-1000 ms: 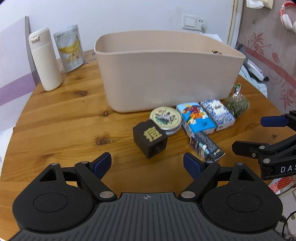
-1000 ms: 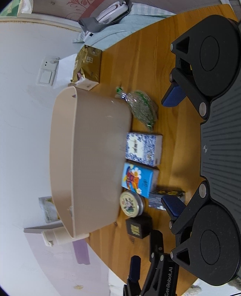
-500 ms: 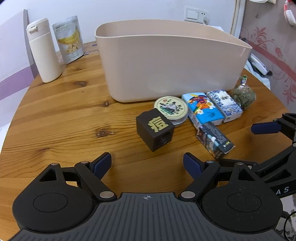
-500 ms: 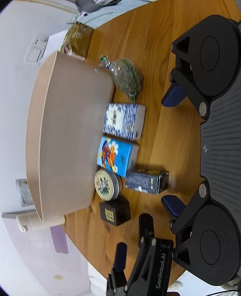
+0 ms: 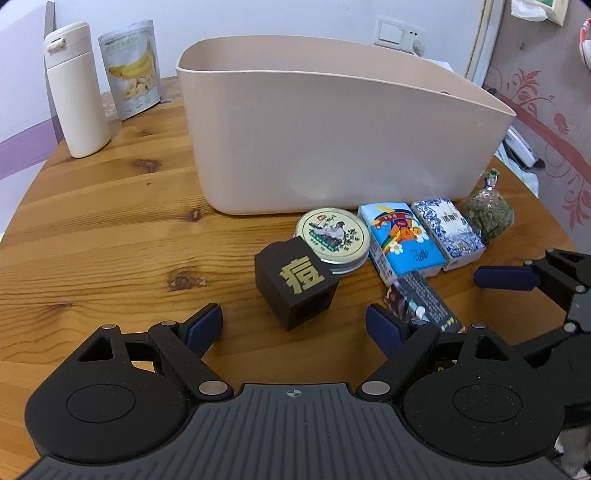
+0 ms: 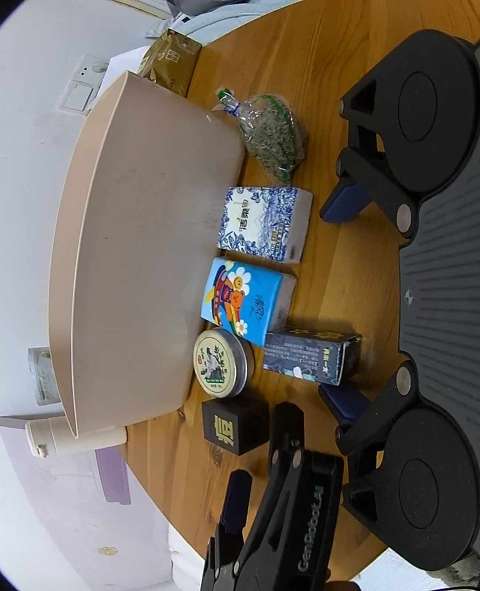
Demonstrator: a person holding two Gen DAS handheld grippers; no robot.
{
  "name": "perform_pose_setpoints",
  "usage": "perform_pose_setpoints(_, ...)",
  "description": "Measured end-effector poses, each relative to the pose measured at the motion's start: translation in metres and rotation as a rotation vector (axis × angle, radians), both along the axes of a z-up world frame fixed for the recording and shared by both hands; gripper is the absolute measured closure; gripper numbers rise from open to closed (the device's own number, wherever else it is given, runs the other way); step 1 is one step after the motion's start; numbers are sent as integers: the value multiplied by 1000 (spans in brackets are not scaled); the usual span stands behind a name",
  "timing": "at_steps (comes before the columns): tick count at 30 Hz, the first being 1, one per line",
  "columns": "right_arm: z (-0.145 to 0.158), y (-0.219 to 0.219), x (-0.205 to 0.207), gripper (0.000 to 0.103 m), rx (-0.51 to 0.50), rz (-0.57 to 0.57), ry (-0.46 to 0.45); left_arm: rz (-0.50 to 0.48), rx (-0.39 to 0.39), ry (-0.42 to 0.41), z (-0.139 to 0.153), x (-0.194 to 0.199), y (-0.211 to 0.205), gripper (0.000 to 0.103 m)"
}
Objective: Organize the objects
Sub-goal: 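Grasp the black cube box with the left gripper while the right grasps the small dark box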
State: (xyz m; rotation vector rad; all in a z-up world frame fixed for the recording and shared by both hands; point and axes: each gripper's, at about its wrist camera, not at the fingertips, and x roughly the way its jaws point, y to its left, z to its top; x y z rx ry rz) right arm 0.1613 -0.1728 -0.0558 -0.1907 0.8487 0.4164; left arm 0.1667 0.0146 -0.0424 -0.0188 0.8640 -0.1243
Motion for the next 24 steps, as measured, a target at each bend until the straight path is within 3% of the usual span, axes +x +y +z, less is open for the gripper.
perform_pose_setpoints(5, 0, 0, 3, 17, 8, -4, -9, 34, 23, -14, -2, 6, -3, 17)
perform_pose_setpoints(10, 0, 0, 3, 26, 19, -11, -19, 49, 41, -32, -2, 9, 1, 30)
perform_pose_setpoints(12, 1, -1, 3, 39, 22, -16, -27, 34, 66, -38, -1, 9, 1, 36)
perform_pose_setpoints(18, 3, -3, 2, 57, 25, -15, -35, 3, 61, -50, 0, 9, 1, 62)
perform_pose_setpoints(24, 5, -4, -1, 76, 19, 1, -31, -6, 65, -57, -1, 6, 1, 65)
